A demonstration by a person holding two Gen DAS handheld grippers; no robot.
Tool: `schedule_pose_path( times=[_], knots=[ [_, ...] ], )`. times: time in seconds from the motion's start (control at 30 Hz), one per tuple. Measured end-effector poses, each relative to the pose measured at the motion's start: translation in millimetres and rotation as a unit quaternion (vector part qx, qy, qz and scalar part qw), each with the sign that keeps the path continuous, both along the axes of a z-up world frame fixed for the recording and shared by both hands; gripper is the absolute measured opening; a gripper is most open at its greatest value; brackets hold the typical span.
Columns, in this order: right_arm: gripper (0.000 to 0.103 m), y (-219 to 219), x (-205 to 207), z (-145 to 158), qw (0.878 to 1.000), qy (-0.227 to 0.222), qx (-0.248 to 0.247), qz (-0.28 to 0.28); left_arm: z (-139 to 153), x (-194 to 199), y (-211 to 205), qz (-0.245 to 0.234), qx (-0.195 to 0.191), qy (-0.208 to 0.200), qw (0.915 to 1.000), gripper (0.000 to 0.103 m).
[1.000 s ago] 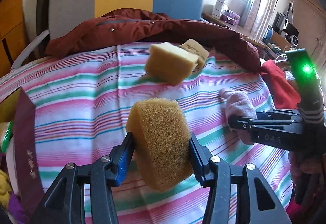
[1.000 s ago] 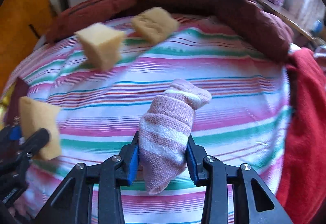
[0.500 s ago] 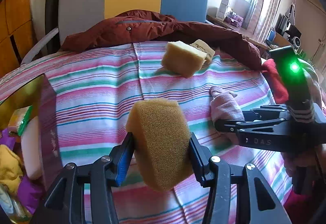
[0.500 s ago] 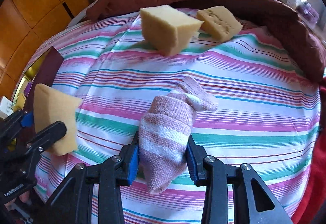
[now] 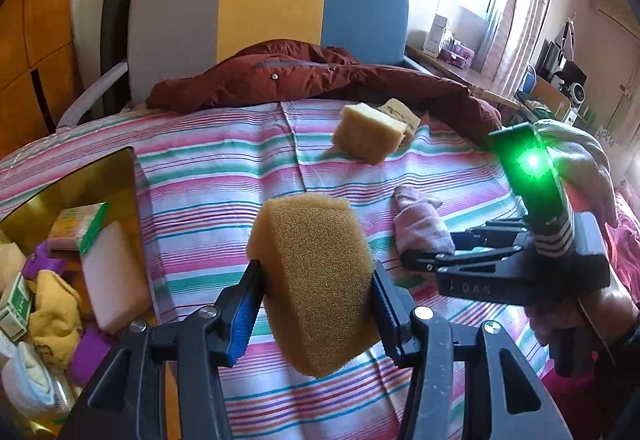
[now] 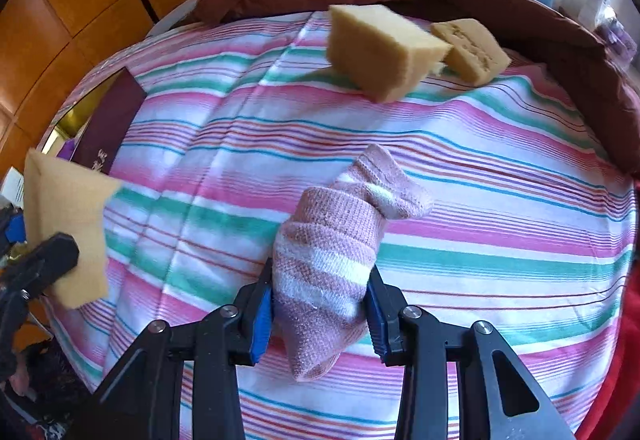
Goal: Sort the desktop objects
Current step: 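Carry the tan sponge and pink sock over the gold tray with both grippers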
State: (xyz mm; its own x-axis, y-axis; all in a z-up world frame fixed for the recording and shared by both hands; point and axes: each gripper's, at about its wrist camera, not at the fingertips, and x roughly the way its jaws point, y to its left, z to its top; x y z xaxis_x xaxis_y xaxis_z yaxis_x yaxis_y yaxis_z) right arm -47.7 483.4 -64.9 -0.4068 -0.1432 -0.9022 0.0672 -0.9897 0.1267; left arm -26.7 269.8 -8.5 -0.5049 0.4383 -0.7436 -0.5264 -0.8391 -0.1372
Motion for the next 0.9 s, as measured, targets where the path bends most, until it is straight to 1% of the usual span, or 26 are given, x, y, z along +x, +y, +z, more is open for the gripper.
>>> schedule_pose_path(
  times=[0.3, 0.43, 0.57, 0.77, 0.9],
  knots=[
    [0.040, -33, 3, 0, 1.000, -0.011, -0.012, 0.003, 8, 2, -31, 0.017, 0.010, 0.001, 0.9998, 0.052],
    [0.040, -47, 6, 1, 1.000, -0.014, -0.004, 0.001, 14, 1, -51, 0.031, 0.018, 0.001, 0.9993, 0.052],
    [0.040, -57, 7, 3, 1.000, -0.013, -0.021, -0.004, 22, 1, -74, 0.050, 0.025, 0.009, 0.9984, 0.052],
    [0.040, -76, 14, 18, 0.999, 0.010, -0.049, -0.003, 25, -5, -118, 0.094, 0.035, 0.007, 0.9949, 0.052],
    [0.040, -92, 20, 40, 0.996, 0.040, -0.076, 0.005, 23, -12, -143, 0.124, 0.037, 0.006, 0.9915, 0.052]
  ],
)
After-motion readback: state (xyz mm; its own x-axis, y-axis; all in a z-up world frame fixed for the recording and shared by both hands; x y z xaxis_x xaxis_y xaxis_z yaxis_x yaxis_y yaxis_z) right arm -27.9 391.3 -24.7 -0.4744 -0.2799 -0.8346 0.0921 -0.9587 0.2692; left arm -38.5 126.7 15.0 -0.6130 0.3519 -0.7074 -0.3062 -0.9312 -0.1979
